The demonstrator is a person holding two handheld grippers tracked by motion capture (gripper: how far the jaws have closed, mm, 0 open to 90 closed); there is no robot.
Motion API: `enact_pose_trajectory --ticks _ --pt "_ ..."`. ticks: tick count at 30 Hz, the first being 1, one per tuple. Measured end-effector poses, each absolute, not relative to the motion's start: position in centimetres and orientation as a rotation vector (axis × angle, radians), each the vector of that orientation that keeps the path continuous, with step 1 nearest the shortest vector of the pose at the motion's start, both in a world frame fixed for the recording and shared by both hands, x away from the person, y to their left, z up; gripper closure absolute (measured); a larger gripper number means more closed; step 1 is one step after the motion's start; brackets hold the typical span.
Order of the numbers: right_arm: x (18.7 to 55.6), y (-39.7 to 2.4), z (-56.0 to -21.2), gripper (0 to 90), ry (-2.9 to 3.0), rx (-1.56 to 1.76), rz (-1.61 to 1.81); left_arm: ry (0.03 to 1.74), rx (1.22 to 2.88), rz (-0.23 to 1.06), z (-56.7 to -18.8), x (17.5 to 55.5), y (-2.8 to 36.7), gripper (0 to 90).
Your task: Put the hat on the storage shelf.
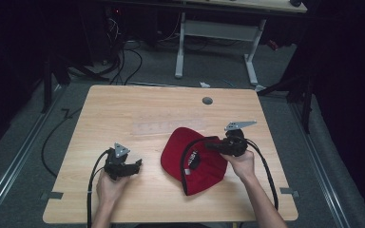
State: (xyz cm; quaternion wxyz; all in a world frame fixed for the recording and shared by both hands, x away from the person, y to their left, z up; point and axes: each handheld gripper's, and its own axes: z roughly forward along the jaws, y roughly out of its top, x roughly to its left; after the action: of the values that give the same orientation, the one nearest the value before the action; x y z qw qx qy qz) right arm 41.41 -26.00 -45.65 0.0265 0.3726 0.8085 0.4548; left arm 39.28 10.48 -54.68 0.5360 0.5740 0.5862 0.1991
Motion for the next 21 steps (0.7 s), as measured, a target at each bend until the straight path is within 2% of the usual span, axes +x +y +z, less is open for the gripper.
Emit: enact_pose_trajectory --ticks 3,6,12,21 --pt "41.4 -26.3 -45.4 84.3 2.473 1.172 1.412 1.389 1.372 0.479 -54.7 39.2 10.4 25.6" --pt "41.3 -26.6 -45.0 84.3 2.45 1.191 1.417 1.354 1.393 0.491 -54.6 38.6 9.9 30.7" --pt "41.2 -27.3 -44.4 84.3 2.401 1.229 1.432 1.267 1.373 0.457 -53.4 37.0 8.5 30.4" --pt "41.2 -27.7 -43.8 84.3 2.361 1.264 1.473 1.119 1.45 0.426 -52.1 35.1 5.0 27.8"
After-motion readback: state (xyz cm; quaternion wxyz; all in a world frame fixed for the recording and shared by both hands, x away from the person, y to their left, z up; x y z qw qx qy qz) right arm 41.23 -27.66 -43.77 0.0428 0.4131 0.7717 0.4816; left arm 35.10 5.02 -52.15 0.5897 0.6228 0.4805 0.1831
